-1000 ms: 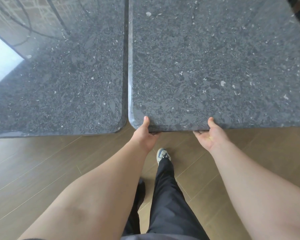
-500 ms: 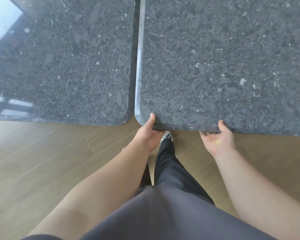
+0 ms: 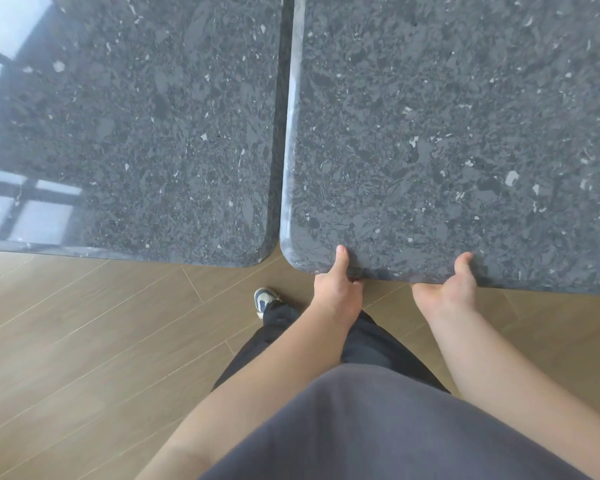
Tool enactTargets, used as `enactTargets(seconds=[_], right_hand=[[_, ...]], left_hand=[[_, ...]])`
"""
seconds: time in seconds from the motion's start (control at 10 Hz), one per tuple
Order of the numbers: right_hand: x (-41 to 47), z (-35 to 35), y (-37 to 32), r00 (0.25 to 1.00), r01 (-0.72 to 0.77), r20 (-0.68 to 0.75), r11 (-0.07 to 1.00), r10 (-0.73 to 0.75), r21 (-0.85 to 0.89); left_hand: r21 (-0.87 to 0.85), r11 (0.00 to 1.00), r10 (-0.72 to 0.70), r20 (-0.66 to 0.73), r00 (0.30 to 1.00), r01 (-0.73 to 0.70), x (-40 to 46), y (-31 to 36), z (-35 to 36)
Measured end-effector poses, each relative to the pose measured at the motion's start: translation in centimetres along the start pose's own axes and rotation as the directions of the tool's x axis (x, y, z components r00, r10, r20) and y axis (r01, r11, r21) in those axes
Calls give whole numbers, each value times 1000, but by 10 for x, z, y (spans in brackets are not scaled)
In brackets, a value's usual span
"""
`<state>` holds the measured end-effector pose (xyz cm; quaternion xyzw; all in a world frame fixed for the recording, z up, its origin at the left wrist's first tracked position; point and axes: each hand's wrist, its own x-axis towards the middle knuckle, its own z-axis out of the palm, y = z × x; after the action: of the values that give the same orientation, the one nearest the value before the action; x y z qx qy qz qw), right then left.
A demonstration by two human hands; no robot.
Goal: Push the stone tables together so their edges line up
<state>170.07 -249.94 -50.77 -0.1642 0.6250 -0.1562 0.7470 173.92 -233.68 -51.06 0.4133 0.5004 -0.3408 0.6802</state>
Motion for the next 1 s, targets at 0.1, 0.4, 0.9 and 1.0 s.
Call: enactTargets(seconds=[0.1, 0.4, 0.9, 1.0], right_hand=[[-1, 3, 1, 1000, -7, -15, 1000, 7, 4], [-3, 11, 3, 999, -13, -34, 1000, 14, 4], [-31, 13, -3, 992, -118, -81, 954, 99, -276], [-51, 17, 8, 983, -181, -89, 852, 158, -490]], left_hand=[[-157, 987, 29, -44, 999, -36, -7, 0, 3], [-282, 958, -18, 102, 995, 47, 2, 6, -2], [-49, 979, -191, 137, 972, 199, -19, 38, -24], [63, 981, -187, 114, 976, 181, -37, 51, -37]])
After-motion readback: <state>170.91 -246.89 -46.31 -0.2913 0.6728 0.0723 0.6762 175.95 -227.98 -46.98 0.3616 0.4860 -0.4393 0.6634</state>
